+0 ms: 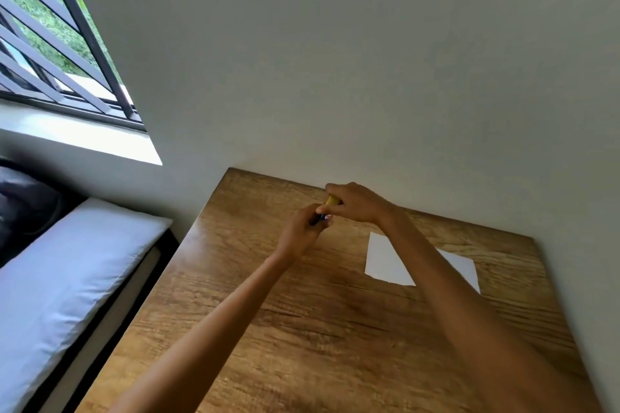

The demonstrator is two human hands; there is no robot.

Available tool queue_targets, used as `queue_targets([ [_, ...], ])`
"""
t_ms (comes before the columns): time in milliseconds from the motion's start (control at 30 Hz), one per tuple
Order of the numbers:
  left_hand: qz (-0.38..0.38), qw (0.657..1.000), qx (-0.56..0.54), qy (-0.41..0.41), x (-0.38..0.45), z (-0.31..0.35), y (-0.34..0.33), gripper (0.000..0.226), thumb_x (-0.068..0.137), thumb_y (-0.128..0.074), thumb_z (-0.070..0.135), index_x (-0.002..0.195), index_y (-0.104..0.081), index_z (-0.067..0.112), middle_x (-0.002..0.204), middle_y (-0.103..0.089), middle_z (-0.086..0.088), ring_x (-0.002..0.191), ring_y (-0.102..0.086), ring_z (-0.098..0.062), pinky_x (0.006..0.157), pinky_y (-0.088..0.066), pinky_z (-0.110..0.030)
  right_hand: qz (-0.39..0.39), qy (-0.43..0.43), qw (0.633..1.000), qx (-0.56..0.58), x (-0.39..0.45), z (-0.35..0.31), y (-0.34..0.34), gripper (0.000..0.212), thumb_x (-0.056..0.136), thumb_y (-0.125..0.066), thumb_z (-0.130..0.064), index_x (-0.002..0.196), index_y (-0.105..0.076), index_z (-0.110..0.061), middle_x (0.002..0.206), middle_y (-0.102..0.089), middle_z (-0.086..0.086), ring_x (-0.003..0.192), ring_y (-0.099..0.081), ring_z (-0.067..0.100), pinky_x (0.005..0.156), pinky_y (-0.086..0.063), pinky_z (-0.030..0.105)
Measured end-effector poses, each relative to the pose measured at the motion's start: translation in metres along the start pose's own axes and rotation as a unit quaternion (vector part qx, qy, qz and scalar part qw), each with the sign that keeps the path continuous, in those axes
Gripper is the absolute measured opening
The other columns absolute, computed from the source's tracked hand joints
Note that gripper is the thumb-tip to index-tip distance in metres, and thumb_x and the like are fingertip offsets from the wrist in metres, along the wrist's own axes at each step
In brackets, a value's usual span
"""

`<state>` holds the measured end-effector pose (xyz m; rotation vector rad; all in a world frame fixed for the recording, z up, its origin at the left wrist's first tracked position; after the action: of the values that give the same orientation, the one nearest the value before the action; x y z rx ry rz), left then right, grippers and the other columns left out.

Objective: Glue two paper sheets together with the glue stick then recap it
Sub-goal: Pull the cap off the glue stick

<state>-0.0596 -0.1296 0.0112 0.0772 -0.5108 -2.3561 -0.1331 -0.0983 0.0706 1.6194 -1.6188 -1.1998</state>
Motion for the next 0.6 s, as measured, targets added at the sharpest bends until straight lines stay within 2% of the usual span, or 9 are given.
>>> queue_targets([
  [67, -0.053, 0.998, -0.018, -0.001, 0.007, -0.005, 0.005, 0.007, 0.087, -0.061, 0.014, 0.093, -0.063, 0.012, 0.076, -0.065, -0.002, 0.065, -0.058, 0.0, 0.065, -0.049, -0.022, -0.019, 0.018, 0.999, 0.023, 0.009, -0.006, 0.004, 0.023, 0.086, -0.061, -0.039, 0.083, -0.05, -0.02, 0.071, -0.055, -0.01, 0.063, -0.049, 0.01, 0.056, -0.034, 0.023],
  [133, -0.073, 0.997, -0.02, 0.008, 0.015, -0.016, 0.016, 0.012, 0.087, -0.061, 0.012, 0.098, -0.063, 0.008, 0.086, -0.067, -0.016, 0.076, -0.064, -0.016, 0.073, -0.053, -0.033, 0.002, 0.021, 0.997, 0.073, 0.019, -0.006, 0.012, 0.017, 0.084, -0.064, -0.036, 0.087, -0.055, -0.022, 0.082, -0.062, -0.005, 0.071, -0.055, 0.012, 0.061, -0.039, 0.023],
  [200, -0.044, 0.998, -0.032, 0.018, 0.024, -0.03, 0.035, 0.014, 0.085, -0.063, 0.011, 0.099, -0.062, 0.011, 0.093, -0.068, -0.016, 0.086, -0.065, -0.027, 0.08, -0.053, -0.042, 0.07, -0.004, 0.988, 0.135, 0.029, 0.007, 0.023, 0.017, 0.082, -0.066, -0.034, 0.093, -0.058, -0.023, 0.09, -0.062, -0.007, 0.079, -0.058, 0.007, 0.065, -0.042, 0.021],
  [267, -0.003, 0.999, -0.035, 0.026, 0.032, -0.04, 0.051, 0.017, 0.083, -0.066, 0.009, 0.099, -0.062, 0.013, 0.095, -0.068, -0.01, 0.09, -0.065, -0.024, 0.082, -0.052, -0.044, 0.141, -0.059, 0.97, 0.192, 0.034, 0.026, 0.022, 0.023, 0.082, -0.067, -0.032, 0.096, -0.055, -0.02, 0.094, -0.061, -0.005, 0.082, -0.058, 0.007, 0.067, -0.043, 0.02],
  [367, 0.019, 0.997, -0.059, 0.04, 0.04, -0.052, 0.062, 0.021, 0.081, -0.066, 0.005, 0.098, -0.059, 0.015, 0.092, -0.066, -0.006, 0.086, -0.063, -0.017, 0.079, -0.052, -0.038, 0.218, -0.143, 0.929, 0.264, 0.044, 0.045, -0.009, 0.026, 0.081, -0.068, -0.027, 0.089, -0.045, -0.016, 0.093, -0.063, 0.006, 0.083, -0.059, 0.018, 0.068, -0.045, 0.028],
  [467, 0.026, 0.996, -0.082, 0.034, 0.042, -0.059, 0.062, 0.022, 0.08, -0.065, 0.005, 0.095, -0.058, 0.02, 0.084, -0.063, 0.007, 0.078, -0.061, 0.0, 0.072, -0.049, -0.018, 0.282, -0.171, 0.892, 0.309, 0.053, 0.046, -0.048, 0.027, 0.08, -0.069, -0.023, 0.088, -0.043, -0.018, 0.095, -0.063, 0.01, 0.088, -0.062, 0.026, 0.075, -0.05, 0.044],
  [533, 0.029, 0.996, -0.087, 0.023, 0.044, -0.064, 0.064, 0.022, 0.08, -0.065, 0.005, 0.094, -0.058, 0.02, 0.085, -0.062, 0.012, 0.078, -0.06, 0.005, 0.072, -0.048, -0.012, 0.303, -0.156, 0.876, 0.343, 0.056, 0.042, -0.067, 0.032, 0.082, -0.068, -0.02, 0.106, -0.047, -0.021, 0.105, -0.063, 0.006, 0.096, -0.063, 0.02, 0.082, -0.052, 0.038],
  [600, 0.029, 0.996, -0.087, 0.012, 0.044, -0.066, 0.067, 0.021, 0.081, -0.065, 0.005, 0.096, -0.059, 0.019, 0.088, -0.062, 0.013, 0.081, -0.06, 0.007, 0.075, -0.047, -0.01, 0.309, -0.141, 0.879, 0.334, 0.057, 0.037, -0.077, 0.05, 0.084, -0.065, -0.022, 0.128, -0.041, -0.026, 0.113, -0.064, 0.005, 0.097, -0.063, 0.015, 0.084, -0.052, 0.029],
])
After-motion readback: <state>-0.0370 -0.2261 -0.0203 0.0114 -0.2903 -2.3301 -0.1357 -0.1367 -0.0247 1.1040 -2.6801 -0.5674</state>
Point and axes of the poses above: each hand's wrist, its own x-axis towards the middle knuckle, its own y-axis out of the back of the hand, z = x × y, the point moved 10 cm from there along x, towards the middle knuckle
